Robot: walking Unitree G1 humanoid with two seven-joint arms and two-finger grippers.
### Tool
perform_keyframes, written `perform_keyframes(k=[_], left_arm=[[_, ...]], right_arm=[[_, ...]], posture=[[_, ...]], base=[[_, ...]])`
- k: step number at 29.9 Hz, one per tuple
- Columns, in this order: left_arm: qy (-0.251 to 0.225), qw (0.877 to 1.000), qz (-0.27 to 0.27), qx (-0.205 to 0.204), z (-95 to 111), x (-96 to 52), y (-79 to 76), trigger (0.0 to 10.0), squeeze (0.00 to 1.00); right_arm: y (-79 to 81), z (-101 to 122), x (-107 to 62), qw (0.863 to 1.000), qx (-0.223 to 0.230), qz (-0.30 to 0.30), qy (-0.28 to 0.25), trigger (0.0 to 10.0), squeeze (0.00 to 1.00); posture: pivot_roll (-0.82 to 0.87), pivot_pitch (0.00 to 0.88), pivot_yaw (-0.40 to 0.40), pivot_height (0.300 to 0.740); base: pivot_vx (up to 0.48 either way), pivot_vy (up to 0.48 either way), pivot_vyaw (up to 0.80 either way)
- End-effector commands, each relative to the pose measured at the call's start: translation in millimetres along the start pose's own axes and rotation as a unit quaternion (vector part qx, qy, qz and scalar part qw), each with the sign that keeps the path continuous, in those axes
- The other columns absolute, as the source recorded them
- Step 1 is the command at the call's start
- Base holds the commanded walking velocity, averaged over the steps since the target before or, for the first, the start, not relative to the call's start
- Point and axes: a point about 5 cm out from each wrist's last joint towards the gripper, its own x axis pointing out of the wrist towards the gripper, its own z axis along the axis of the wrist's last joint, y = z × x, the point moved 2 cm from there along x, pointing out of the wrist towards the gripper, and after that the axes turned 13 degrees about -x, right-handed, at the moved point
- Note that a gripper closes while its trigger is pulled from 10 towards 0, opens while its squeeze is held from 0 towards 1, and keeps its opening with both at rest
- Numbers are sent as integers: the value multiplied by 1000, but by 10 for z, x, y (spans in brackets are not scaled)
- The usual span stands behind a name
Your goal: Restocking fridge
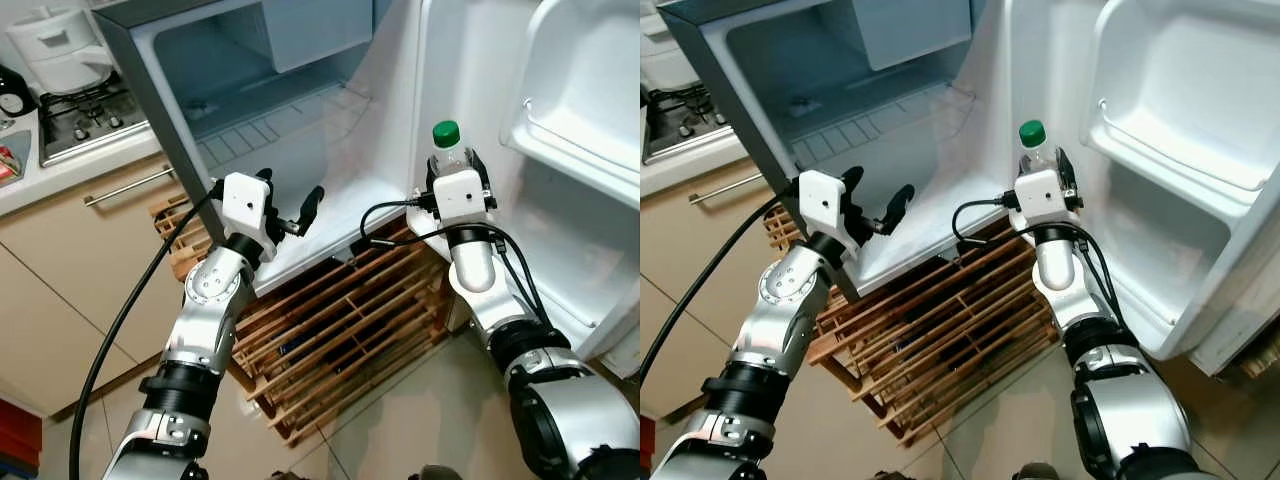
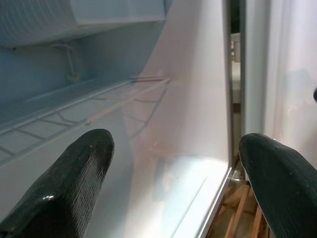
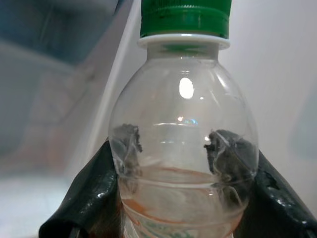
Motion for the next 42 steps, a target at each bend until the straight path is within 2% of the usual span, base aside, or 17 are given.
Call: perform_keyframes(k=[1,6,8,9,10,12,13,17,18,19,20,22,27,30,35,41,42], left_arm=[[5,1000,-9,6,33,-14,17,10000,0],[69,991,-108,-21,-150,-43,-205,10000,0],[78,988,-127,-37,-164,-41,-242,10000,0],[84,985,-141,-51,-167,-40,-279,10000,0],[92,979,-158,-89,-156,-35,-332,10000,0],[94,977,-162,-101,-152,-32,-345,10000,0],[95,971,-180,-127,-126,-38,-409,10000,0],[91,964,-208,-142,-84,-60,-503,10000,0],[88,961,-213,-149,-64,-65,-526,10000,0],[88,961,-213,-149,-64,-65,-526,10000,0],[82,958,-221,-165,-28,-68,-558,10000,0],[67,947,-239,-202,82,-75,-610,10000,0],[82,939,-257,-214,100,-107,-611,10000,0],[86,938,-260,-213,90,-120,-616,10000,0],[92,937,-259,-217,88,-127,-626,10000,0],[93,937,-257,-217,66,-130,-617,10000,0],[92,938,-255,-218,66,-130,-611,10000,0]], right_arm=[[18,103,59,1000,-3,-2,-17,10000,0],[8,-16,43,999,42,-9,31,10000,0],[-3,-63,45,997,64,-12,52,10000,0],[-13,-87,49,996,71,-13,61,10000,0],[-34,-115,64,993,88,-16,76,10000,0],[-41,-122,69,992,94,-18,80,10000,0],[-59,-136,88,989,116,-23,92,10000,0],[-80,-182,105,980,162,-27,115,10000,0],[-85,-189,109,977,174,-27,119,10000,635],[-85,-189,109,977,174,-27,119,10000,635],[-91,-202,112,973,191,-27,124,10000,1000],[-103,-236,117,963,231,-27,136,10000,1000],[-153,-241,100,958,259,-37,118,10000,1000],[-174,-247,96,959,256,-41,116,10000,1000],[-146,-149,105,971,222,-27,81,10000,1000],[-82,-112,37,978,195,-29,64,10000,1000],[-55,-89,-19,983,173,-36,50,10000,1000]], posture=[[-80,0,180,740],[-73,0,178,740],[-73,0,178,740],[-70,0,179,740],[-69,0,178,740],[-69,0,178,740],[-69,0,176,740],[-68,0,170,740],[-67,0,168,740],[-67,0,168,740],[-66,0,168,740],[-66,0,165,740],[-69,0,164,740],[-75,0,163,740],[-86,0,154,740],[-92,0,142,740],[-93,0,139,740]], base=[[0,0,0],[0,0,0],[0,0,0],[0,0,0],[0,0,0],[0,0,0],[0,0,0],[0,0,0],[0,0,0],[0,0,0],[0,0,0],[0,0,0],[0,0,0],[0,0,0],[0,0,0],[0,0,0],[0,0,0]])
